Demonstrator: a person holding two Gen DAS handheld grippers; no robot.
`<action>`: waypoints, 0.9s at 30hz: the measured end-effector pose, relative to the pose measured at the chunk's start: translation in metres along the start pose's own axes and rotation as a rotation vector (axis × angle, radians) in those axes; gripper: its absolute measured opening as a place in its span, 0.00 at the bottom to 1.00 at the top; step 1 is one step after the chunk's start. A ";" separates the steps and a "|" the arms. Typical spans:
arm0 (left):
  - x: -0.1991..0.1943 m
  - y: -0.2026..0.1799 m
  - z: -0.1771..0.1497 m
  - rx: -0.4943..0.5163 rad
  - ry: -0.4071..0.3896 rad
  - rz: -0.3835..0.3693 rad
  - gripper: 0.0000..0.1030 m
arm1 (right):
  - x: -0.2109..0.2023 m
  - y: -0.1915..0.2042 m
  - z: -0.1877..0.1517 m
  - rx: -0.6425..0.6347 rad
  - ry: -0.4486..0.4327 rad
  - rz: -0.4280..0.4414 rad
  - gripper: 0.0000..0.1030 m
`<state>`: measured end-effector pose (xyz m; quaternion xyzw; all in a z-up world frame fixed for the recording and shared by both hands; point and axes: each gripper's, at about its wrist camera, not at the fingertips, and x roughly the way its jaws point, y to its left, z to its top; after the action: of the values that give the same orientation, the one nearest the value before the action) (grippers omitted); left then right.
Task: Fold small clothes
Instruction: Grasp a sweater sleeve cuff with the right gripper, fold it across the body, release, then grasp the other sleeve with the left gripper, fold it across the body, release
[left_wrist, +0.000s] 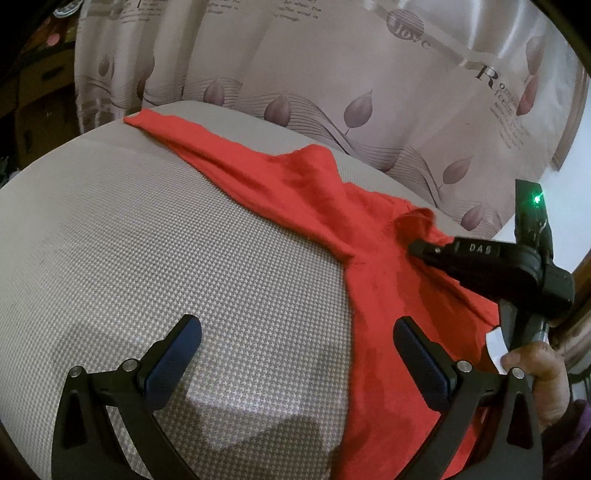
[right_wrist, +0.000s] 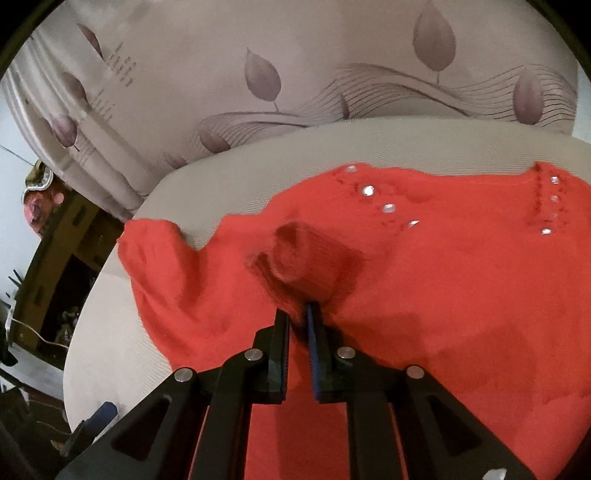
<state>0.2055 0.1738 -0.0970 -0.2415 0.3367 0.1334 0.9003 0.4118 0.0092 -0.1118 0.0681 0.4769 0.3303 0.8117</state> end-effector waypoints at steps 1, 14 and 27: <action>0.000 0.000 0.000 0.000 0.000 0.002 1.00 | 0.000 0.000 0.001 0.008 0.000 0.057 0.13; 0.001 0.016 0.010 -0.059 0.021 -0.094 1.00 | -0.087 -0.032 -0.032 0.112 -0.119 0.357 0.48; 0.035 0.154 0.160 -0.277 0.049 -0.173 0.99 | -0.087 -0.024 -0.091 -0.023 -0.045 0.198 0.63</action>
<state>0.2559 0.3911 -0.0679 -0.3945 0.3150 0.0947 0.8580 0.3202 -0.0801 -0.1069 0.1130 0.4456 0.4125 0.7865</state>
